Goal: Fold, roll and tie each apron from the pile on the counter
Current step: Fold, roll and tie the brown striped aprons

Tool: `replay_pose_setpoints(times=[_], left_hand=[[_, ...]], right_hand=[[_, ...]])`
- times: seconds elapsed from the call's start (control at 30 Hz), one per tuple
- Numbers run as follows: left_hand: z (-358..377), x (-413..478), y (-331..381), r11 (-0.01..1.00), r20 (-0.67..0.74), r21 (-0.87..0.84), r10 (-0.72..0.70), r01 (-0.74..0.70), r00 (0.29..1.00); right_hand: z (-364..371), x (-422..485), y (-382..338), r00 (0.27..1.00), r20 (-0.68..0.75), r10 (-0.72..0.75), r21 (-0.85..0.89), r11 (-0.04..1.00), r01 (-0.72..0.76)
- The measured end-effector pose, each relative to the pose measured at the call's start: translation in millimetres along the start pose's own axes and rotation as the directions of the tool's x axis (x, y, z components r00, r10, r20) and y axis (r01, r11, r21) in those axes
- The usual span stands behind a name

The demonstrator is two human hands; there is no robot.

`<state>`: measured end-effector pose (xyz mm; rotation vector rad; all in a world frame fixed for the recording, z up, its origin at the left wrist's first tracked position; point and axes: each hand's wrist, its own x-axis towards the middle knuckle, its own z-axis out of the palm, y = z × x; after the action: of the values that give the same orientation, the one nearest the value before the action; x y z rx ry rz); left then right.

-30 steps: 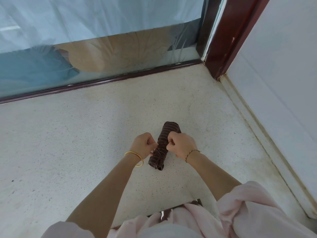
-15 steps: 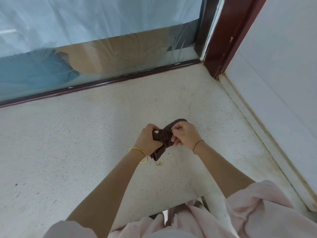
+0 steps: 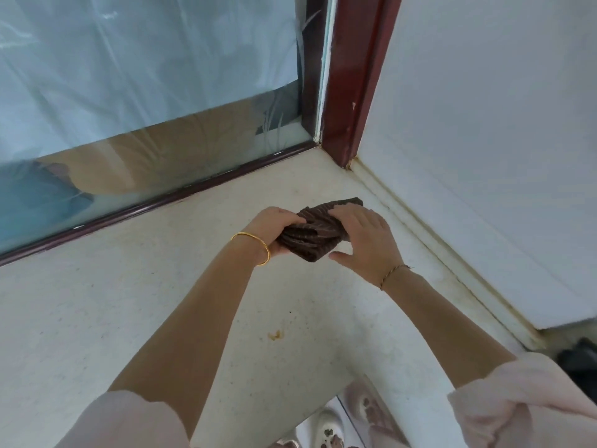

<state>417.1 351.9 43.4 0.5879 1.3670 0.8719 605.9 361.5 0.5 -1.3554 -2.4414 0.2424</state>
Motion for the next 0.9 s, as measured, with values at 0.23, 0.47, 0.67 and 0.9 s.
replay_pose_setpoints(times=[0.23,0.47,0.67,0.9], left_hand=[[48.4,-28.4,57.5,0.992,0.194,0.117,0.033,-0.057,0.980],[116.3,-61.8,126.3,0.860,0.469,-0.006,0.453,-0.511,0.758],[189.3,-106.1,188.4,0.650,0.600,-0.070,0.633,-0.756,0.489],[246.4,-137.5,227.8,0.607,0.591,-0.134,0.684,-0.783,0.429]], right_hand=[[-81.3,-0.5,17.6,0.975,-0.203,0.096,0.017,0.995,-0.095],[-202.1,-6.8,23.3,0.920,-0.300,0.252,0.415,0.903,-0.112],[-302.9,-19.7,16.4,0.829,-0.483,0.281,0.488,0.873,-0.012],[-359.4,-39.1,17.6,0.666,-0.665,0.339,0.466,0.885,0.015]])
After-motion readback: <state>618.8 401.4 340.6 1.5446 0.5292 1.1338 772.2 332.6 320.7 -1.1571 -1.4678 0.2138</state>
